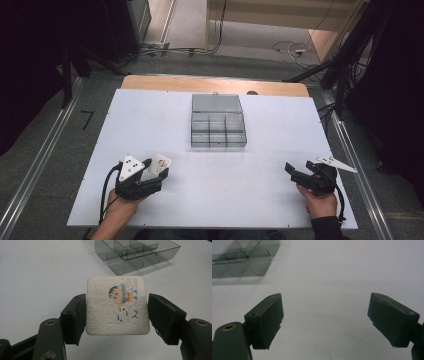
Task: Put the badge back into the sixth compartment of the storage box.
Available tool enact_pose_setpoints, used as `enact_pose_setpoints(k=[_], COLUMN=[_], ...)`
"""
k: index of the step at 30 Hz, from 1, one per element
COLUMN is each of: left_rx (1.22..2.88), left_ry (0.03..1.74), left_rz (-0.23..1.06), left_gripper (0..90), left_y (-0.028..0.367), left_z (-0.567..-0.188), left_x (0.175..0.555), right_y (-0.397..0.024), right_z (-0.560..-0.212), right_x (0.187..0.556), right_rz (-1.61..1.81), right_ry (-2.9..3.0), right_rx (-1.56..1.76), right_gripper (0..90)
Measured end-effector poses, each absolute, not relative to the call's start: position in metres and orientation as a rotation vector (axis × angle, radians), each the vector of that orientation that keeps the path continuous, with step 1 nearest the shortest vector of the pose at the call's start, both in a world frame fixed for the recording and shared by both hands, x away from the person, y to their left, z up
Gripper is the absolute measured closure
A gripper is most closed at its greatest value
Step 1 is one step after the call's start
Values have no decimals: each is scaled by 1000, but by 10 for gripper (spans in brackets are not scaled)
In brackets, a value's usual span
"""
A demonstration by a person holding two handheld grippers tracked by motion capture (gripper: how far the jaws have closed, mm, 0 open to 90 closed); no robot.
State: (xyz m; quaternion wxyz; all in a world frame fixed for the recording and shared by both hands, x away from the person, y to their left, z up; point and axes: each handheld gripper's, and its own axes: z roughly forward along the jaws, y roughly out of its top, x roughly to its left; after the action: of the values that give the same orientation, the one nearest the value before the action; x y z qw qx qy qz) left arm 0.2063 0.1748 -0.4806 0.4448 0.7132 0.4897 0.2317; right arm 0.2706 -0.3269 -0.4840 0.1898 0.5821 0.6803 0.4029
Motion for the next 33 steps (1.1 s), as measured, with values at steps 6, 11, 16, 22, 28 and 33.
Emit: enact_pose_setpoints(k=[6, 11, 16, 22, 28, 33], left_rx=[1778, 1778, 1782, 1792, 1794, 1801], left_ry=[1176, 1152, 1127, 1119, 1104, 1085], left_rz=[571, 563, 555, 551, 549, 543], left_gripper=[335, 335, 335, 335, 335, 335], left_y=[163, 153, 141, 132, 125, 117], left_z=[-480, -479, -478, -478, -476, -476], left_x=[209, 212, 215, 218, 221, 223], right_y=[-310, -299, -285, -274, -258, -243], right_z=[-477, -474, -472, -470, -469, -467], right_x=[268, 268, 266, 267, 268, 268], right_rz=[1199, 1225, 1241, 1275, 1290, 1316], right_ry=[1958, 1991, 2028, 2056, 2111, 2151], right_rx=[1591, 1557, 1518, 1493, 1453, 1424], right_gripper=[122, 122, 123, 127, 127, 128])
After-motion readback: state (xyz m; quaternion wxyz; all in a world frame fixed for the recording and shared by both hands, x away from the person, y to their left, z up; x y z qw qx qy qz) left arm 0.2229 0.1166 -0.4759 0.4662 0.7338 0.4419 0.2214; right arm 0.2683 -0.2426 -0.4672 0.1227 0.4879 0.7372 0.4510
